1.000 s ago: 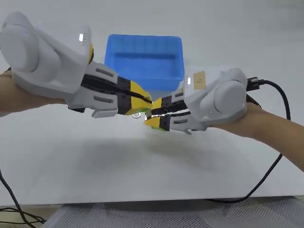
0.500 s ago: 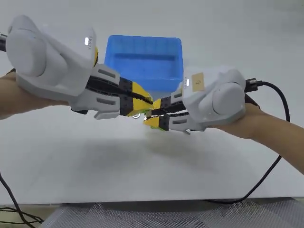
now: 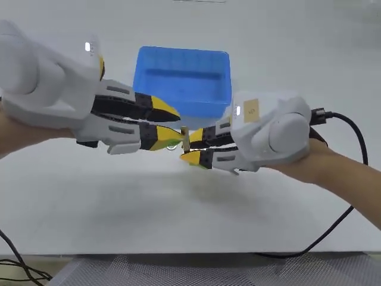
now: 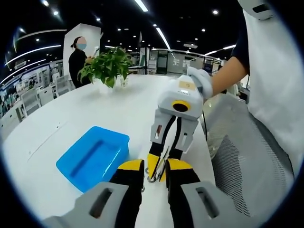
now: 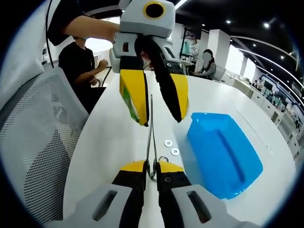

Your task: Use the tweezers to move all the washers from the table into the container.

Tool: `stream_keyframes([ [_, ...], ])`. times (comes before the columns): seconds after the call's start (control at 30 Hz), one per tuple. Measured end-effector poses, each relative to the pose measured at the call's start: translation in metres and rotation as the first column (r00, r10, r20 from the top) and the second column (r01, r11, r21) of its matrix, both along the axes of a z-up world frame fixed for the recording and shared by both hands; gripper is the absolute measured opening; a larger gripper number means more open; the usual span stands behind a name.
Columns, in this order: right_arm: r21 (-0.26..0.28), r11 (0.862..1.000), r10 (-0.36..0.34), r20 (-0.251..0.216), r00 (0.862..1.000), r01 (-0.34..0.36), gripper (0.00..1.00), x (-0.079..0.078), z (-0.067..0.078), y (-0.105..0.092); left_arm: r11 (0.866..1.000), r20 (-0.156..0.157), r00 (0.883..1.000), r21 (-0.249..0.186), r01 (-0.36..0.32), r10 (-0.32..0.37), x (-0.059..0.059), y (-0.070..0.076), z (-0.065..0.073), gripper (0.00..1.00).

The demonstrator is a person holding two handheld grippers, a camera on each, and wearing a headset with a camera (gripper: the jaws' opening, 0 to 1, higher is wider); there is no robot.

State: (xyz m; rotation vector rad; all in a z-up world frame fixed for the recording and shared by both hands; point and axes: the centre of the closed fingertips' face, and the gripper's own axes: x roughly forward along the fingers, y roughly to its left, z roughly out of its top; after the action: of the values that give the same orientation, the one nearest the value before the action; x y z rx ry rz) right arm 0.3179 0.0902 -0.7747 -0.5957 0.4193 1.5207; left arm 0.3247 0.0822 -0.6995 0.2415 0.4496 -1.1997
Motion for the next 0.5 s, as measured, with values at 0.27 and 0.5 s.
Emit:
stream_keyframes([
  [0.27, 0.016, 1.000, -0.001, 0.006, 1.000, 0.001, 0.09, -0.001, 0.017, 0.002, 0.996, 0.018, 0.997, -0.050, -0.074, 0.075, -0.003, 0.012, 0.016, 0.29],
  [0.5, 0.032, 0.999, -0.013, 0.036, 0.999, 0.012, 0.09, 0.007, 0.039, -0.002, 0.991, 0.038, 0.993, -0.079, -0.110, 0.114, -0.007, 0.022, 0.024, 0.35],
])
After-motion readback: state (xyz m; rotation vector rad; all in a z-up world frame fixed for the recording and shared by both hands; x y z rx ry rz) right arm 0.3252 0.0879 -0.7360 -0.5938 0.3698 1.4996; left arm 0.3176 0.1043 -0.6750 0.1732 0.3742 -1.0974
